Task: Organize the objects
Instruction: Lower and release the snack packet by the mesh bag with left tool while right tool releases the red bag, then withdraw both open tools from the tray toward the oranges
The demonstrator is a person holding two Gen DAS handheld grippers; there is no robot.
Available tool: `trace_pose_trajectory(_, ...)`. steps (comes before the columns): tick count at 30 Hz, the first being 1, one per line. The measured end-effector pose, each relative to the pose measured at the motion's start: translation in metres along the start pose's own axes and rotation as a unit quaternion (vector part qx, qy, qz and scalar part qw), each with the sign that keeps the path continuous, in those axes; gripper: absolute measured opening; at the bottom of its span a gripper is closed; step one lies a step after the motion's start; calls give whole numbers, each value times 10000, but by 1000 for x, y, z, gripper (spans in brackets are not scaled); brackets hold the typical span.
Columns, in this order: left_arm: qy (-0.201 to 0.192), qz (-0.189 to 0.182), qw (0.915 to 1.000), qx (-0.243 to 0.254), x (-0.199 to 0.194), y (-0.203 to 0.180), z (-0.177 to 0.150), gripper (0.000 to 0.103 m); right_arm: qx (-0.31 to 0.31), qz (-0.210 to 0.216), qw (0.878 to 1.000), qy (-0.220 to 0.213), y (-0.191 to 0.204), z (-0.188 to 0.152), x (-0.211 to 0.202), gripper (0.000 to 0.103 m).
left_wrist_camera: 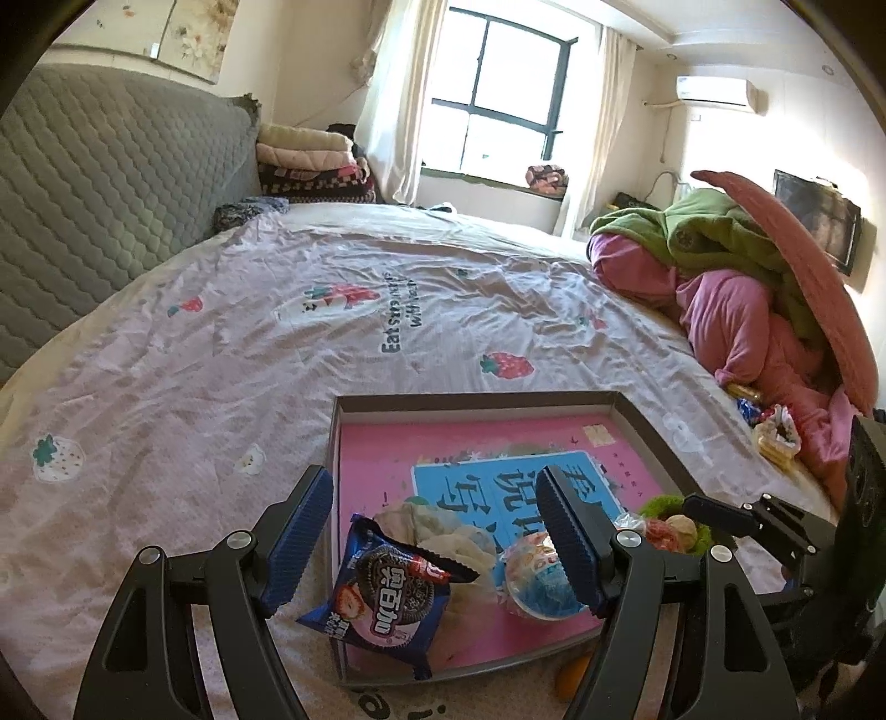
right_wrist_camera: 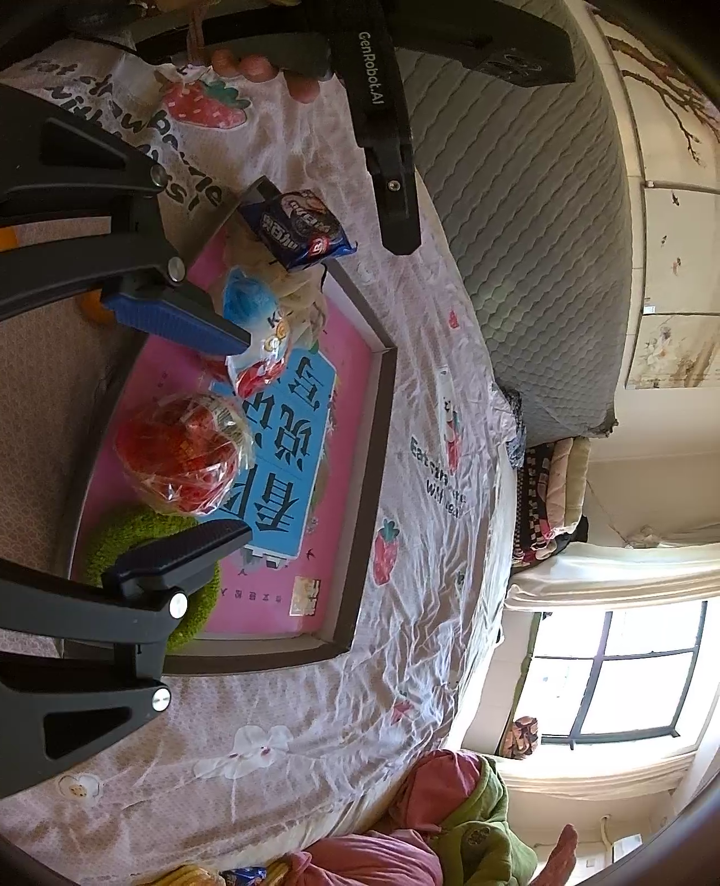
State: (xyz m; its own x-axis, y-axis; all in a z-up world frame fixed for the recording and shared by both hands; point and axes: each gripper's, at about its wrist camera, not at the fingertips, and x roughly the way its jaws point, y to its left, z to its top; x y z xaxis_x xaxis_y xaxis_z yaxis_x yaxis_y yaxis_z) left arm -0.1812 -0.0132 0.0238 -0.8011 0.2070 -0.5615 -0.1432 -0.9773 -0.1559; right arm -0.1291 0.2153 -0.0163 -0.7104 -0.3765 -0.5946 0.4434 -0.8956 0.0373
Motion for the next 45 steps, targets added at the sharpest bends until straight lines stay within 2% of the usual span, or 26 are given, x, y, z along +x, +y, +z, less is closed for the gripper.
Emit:
trace_pose_trajectory(8,15,61,10000,60,-12,-4,-1,77,30,157,9998,-74,9,2,-16,61)
trace_pose_trajectory(24,-95,90,9995,271,-51,-15,-18,77,129,51,9995,-294,26,-5,-57,64)
trace_pose_trajectory(35,204,-20,9989,427,-50,-29,-49,77,391,22,9991,-134,28,-33,-78,64)
trace_pose_trajectory(45,597,-121,9962,626,-33,-46,-81,77,304,174,9992,208,46,-59,-85,64)
